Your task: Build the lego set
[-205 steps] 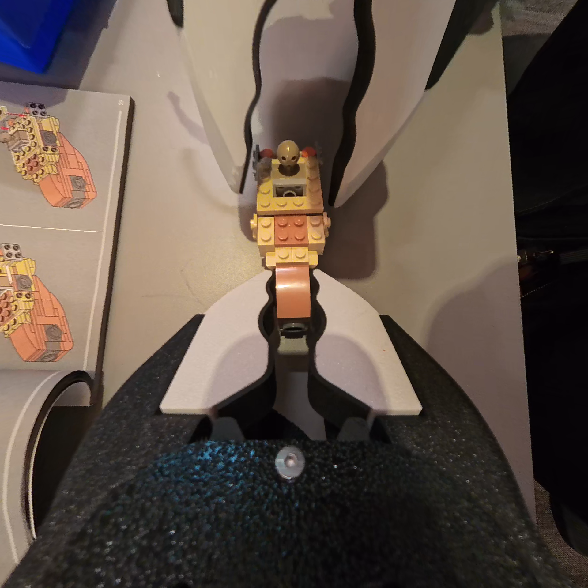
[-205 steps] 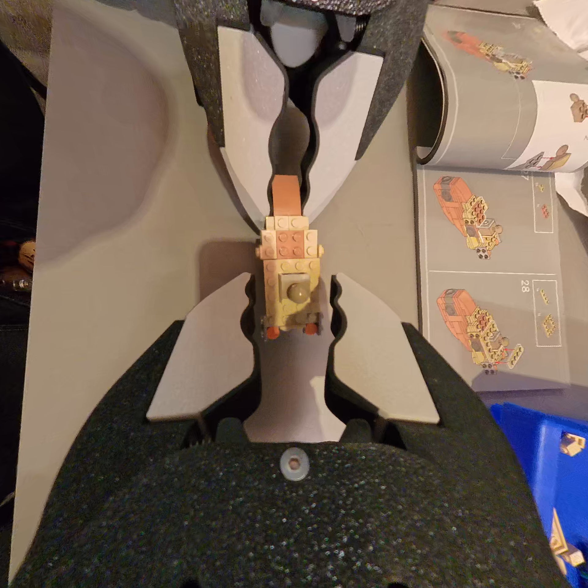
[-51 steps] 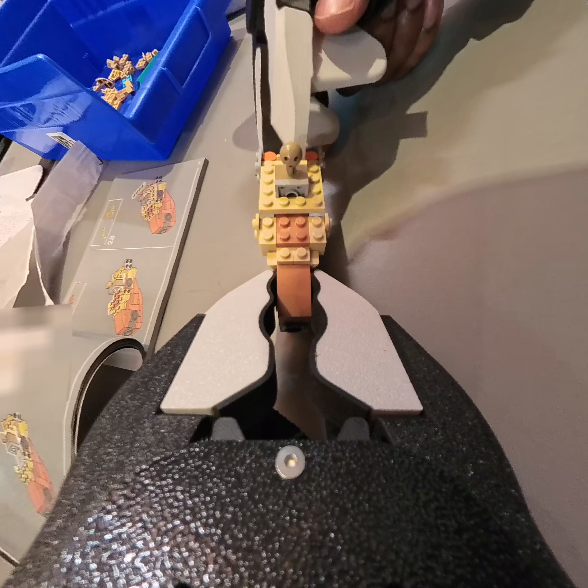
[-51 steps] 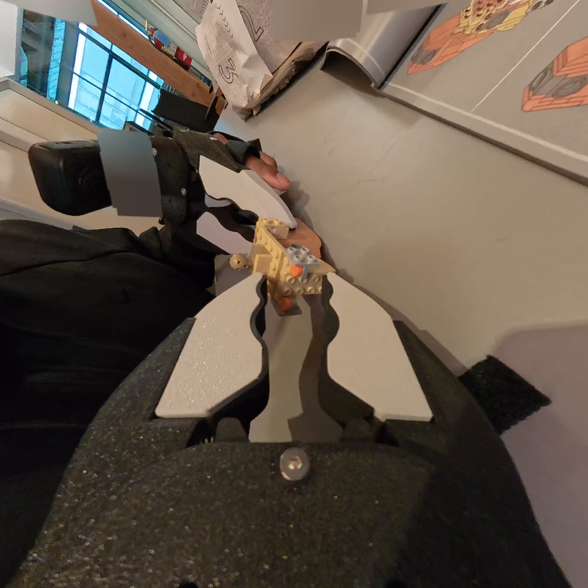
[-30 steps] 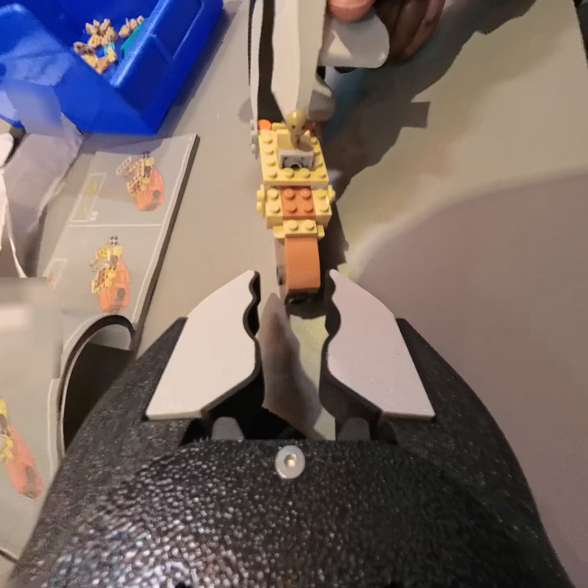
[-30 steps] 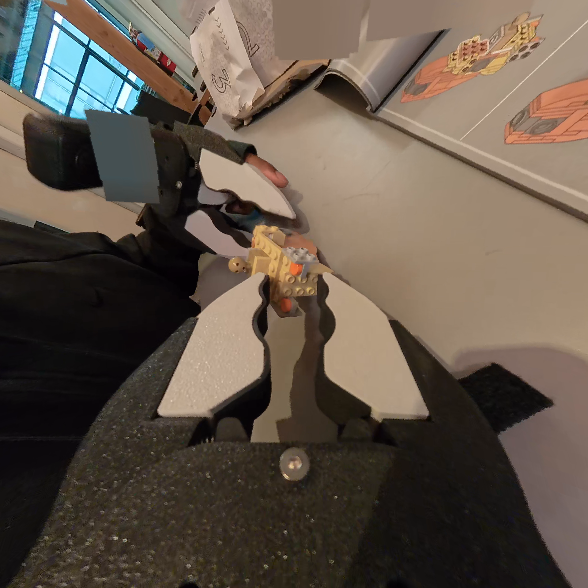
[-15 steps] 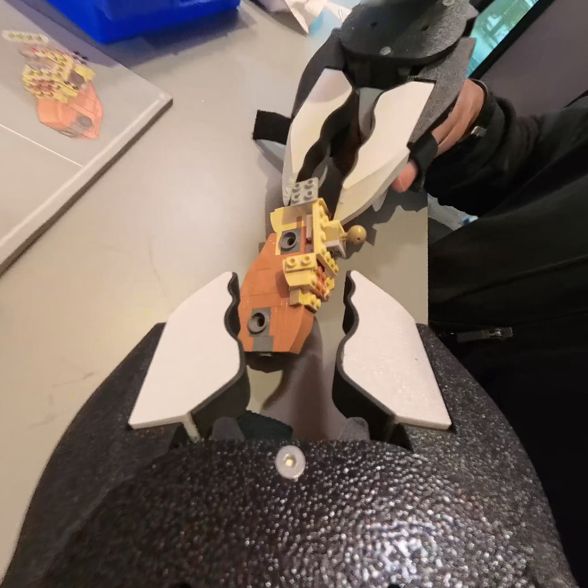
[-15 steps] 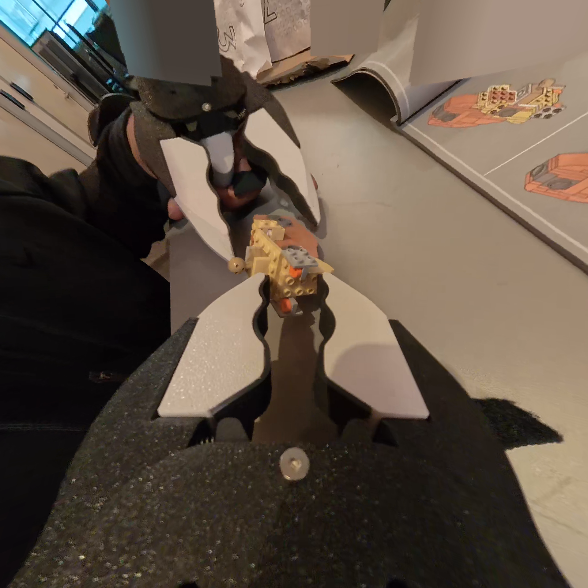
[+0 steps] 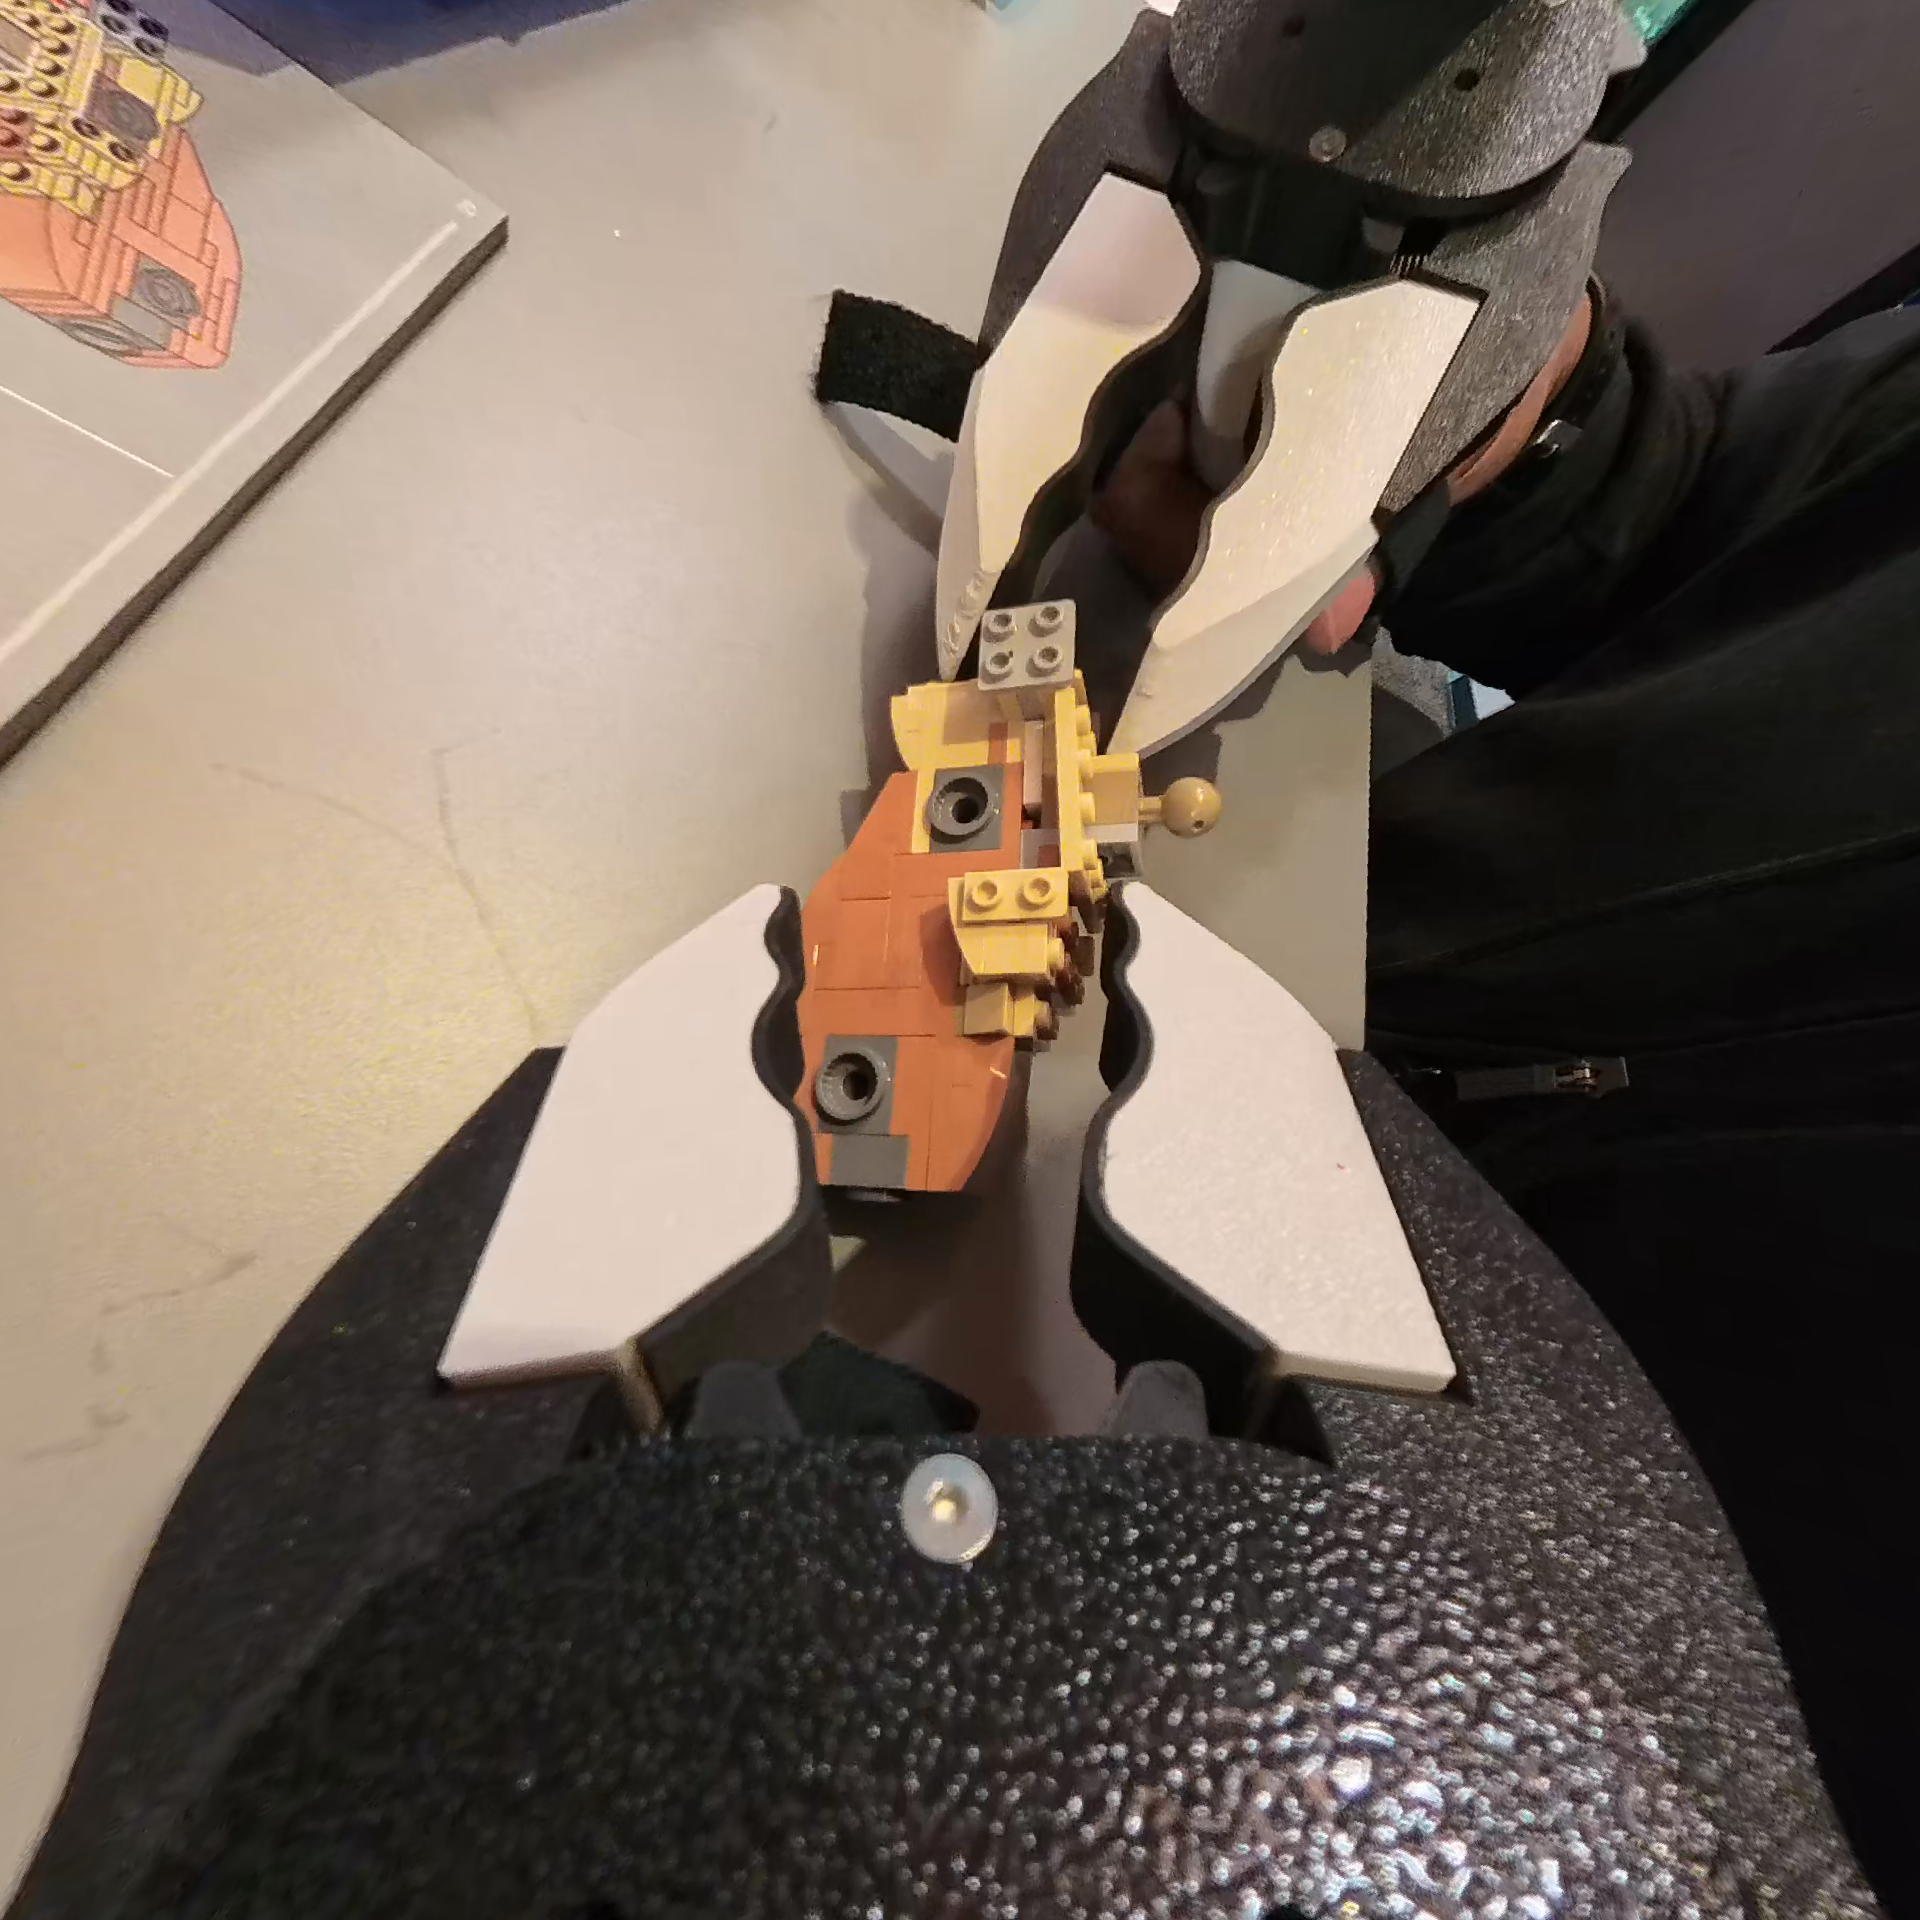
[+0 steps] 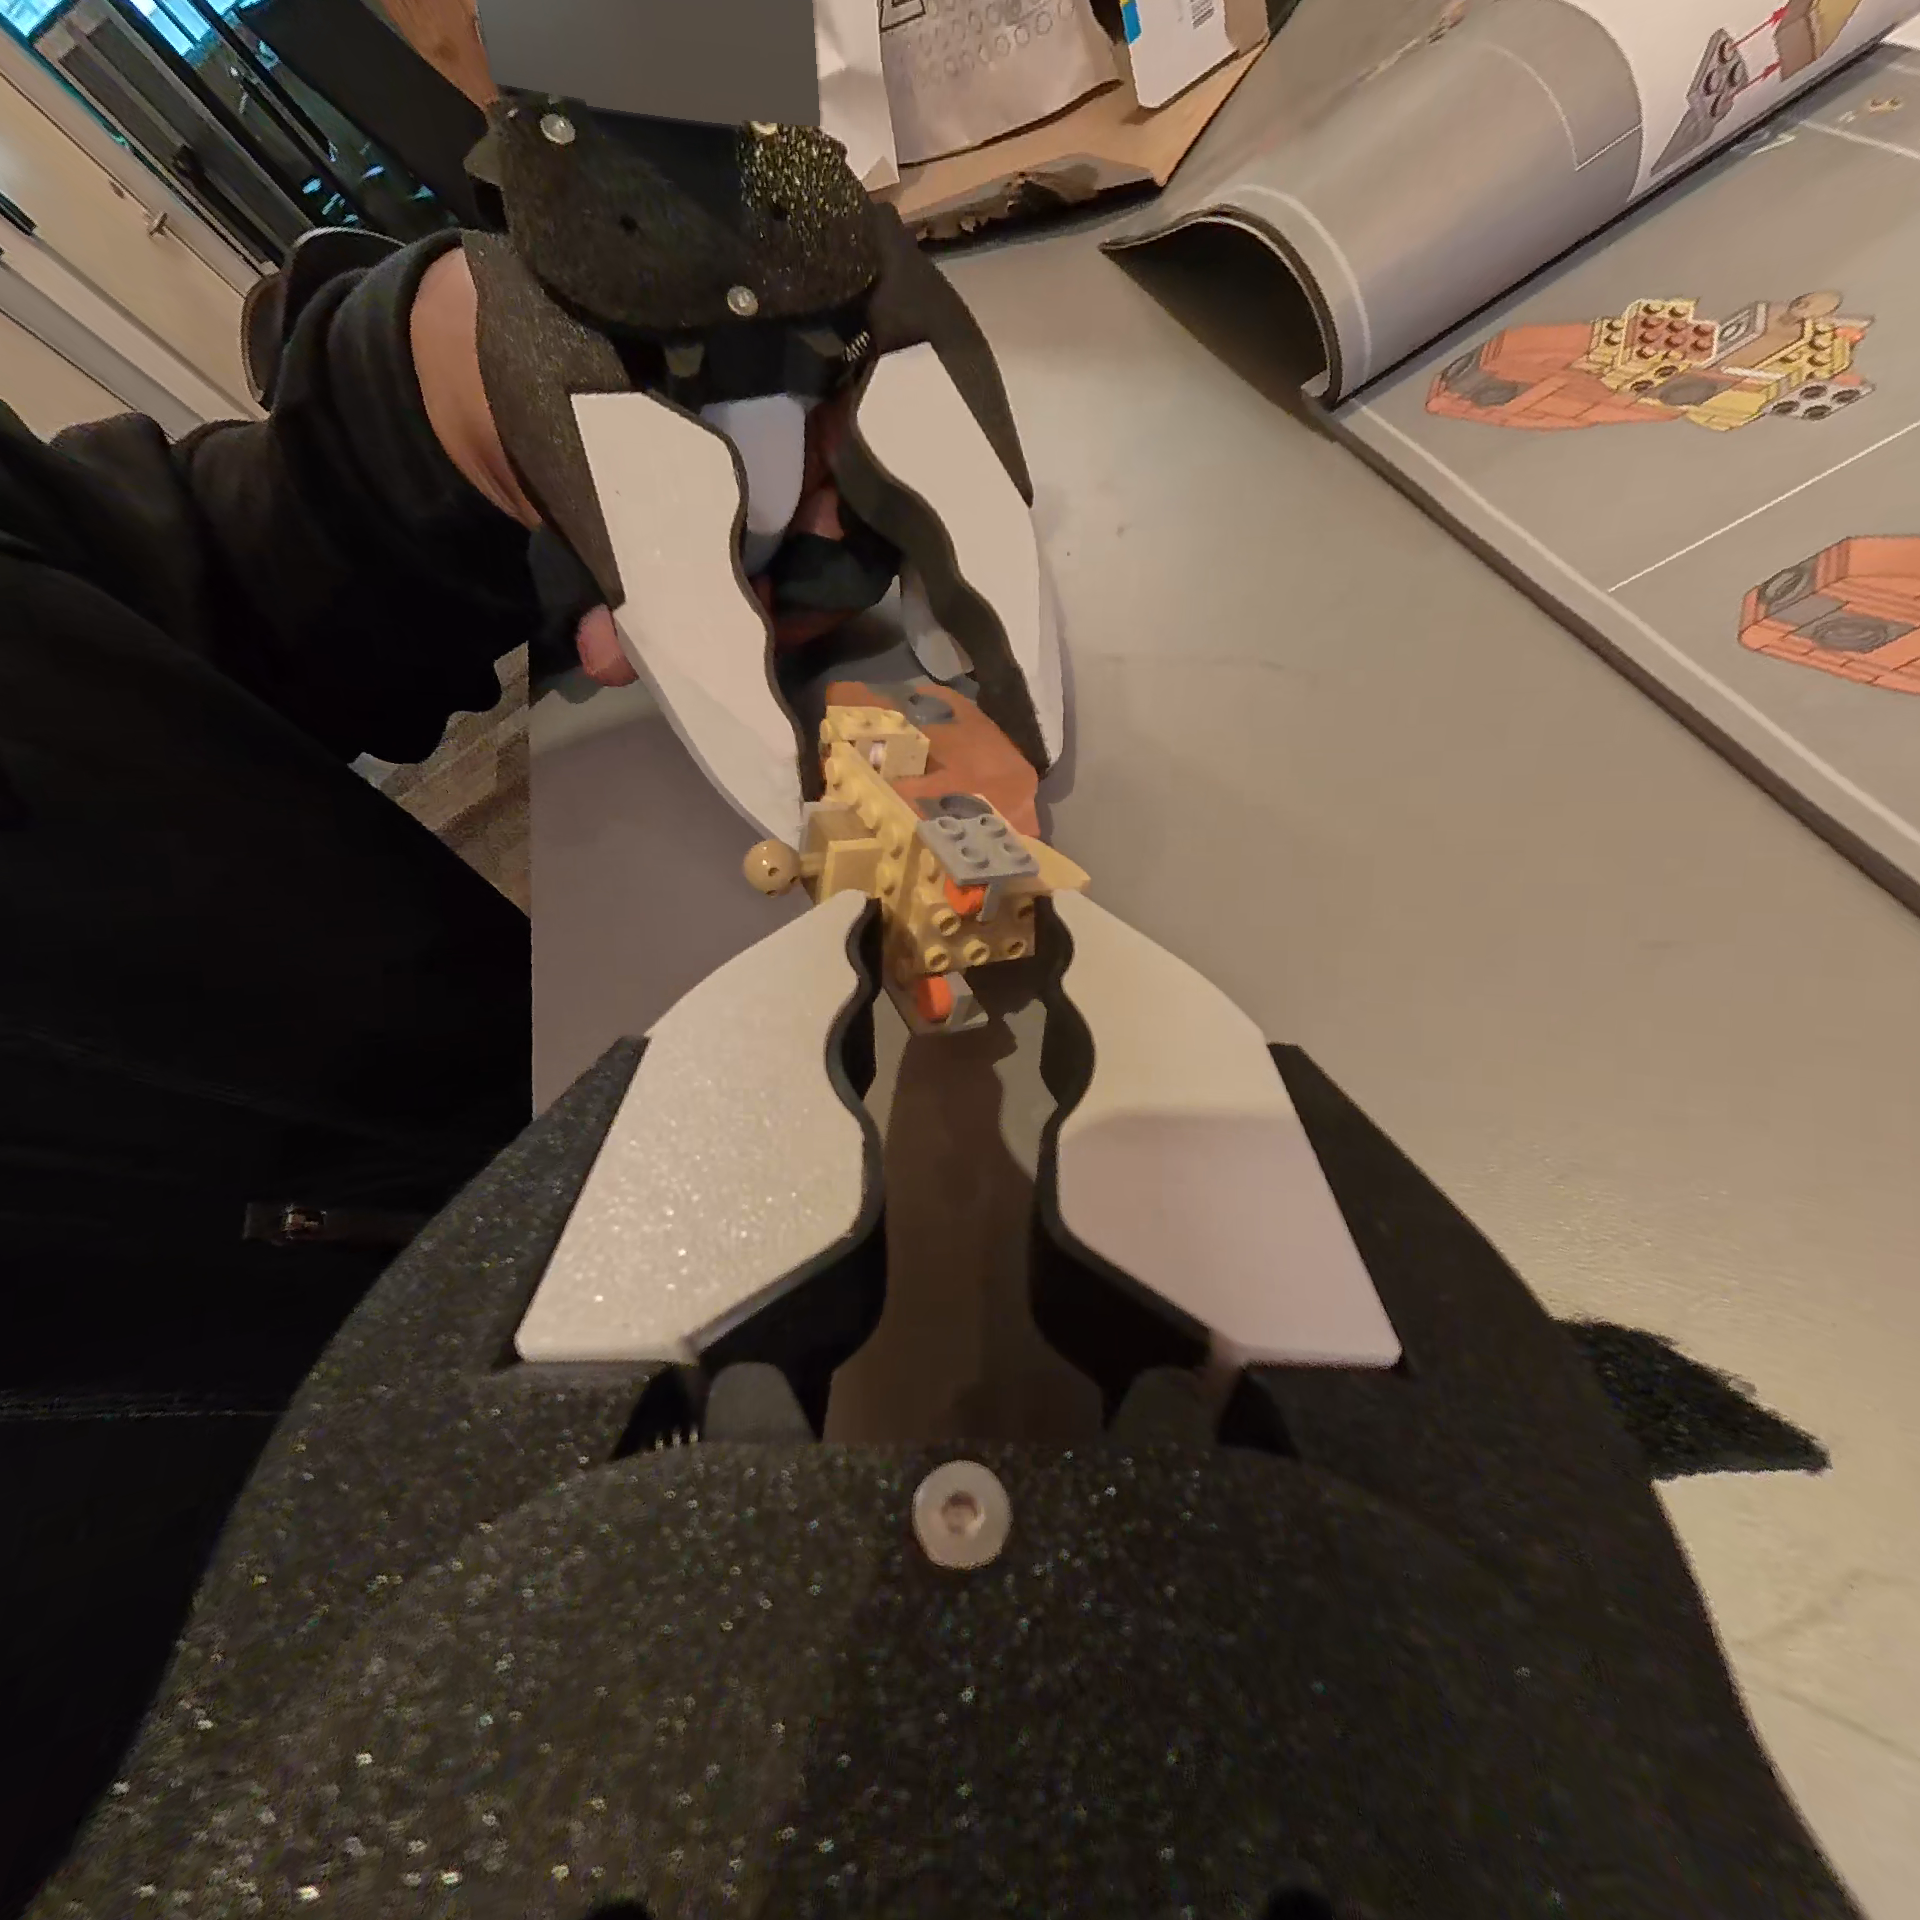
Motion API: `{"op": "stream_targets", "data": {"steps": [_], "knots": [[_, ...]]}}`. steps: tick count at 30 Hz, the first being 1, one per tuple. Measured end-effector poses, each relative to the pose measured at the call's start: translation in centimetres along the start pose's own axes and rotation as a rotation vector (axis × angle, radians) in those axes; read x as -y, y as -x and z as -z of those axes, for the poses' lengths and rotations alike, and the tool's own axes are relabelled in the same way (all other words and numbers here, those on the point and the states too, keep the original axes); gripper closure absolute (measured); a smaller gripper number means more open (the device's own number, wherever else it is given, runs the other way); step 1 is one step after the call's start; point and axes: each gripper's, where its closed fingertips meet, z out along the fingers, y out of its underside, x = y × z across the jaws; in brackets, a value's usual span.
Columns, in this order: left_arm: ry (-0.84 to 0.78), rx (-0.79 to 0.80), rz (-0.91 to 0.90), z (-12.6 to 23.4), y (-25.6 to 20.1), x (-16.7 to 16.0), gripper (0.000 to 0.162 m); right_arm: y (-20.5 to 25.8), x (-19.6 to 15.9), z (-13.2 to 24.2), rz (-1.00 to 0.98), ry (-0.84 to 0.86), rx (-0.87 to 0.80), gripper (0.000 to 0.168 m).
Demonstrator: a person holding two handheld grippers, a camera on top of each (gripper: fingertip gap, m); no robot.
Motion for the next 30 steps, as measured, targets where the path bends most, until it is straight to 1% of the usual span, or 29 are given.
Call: {"op": "stream_targets", "data": {"steps": [6,11,12,13,16,21,23,25,26,28,30], "knots": [[0.012,0.020,-0.024,-0.1,0.1,-0.2,0.109,0.0,-0.3,-0.2,0.007,0.020,-0.004,0.140],[0.011,0.022,-0.062,-0.3,-0.3,-0.2,0.114,0.1,-0.5,-0.3,0.002,0.028,0.006,0.140],[-0.013,-0.004,-0.078,-0.2,-0.8,0.2,0.127,0.0,-0.6,-0.2,-0.003,0.032,0.001,0.140],[-0.031,-0.022,-0.069,-0.1,-1.2,0.5,0.135,0.0,-0.1,-0.1,-0.017,-0.001,0.004,0.144],[-0.020,-0.015,-0.108,-0.1,-1.3,0.3,0.135,0.0,-0.3,-0.1,-0.038,0.011,0.019,0.144],[-0.016,-0.019,-0.088,-0.1,-1.1,0.0,0.130,0.0,-0.7,-0.3,-0.035,0.043,0.017,0.144],[-0.014,-0.026,-0.091,0.0,-1.2,-0.1,0.122,-0.1,-0.8,-0.4,-0.051,0.058,0.025,0.147],[-0.023,-0.022,-0.113,0.2,-1.2,-0.1,0.119,-0.2,-0.7,-0.4,-0.062,0.066,0.031,0.154],[-0.031,-0.016,-0.124,0.4,-1.2,-0.1,0.118,-0.3,-0.8,-0.5,-0.069,0.074,0.027,0.152],[-0.048,0.014,-0.173,0.8,-1.2,-0.2,0.110,-0.2,-0.8,-0.6,-0.071,0.082,0.039,0.150],[-0.056,0.068,-0.240,1.3,-1.2,-0.4,0.108,-0.1,-1.0,-0.6,-0.075,0.092,0.048,0.145]]}}
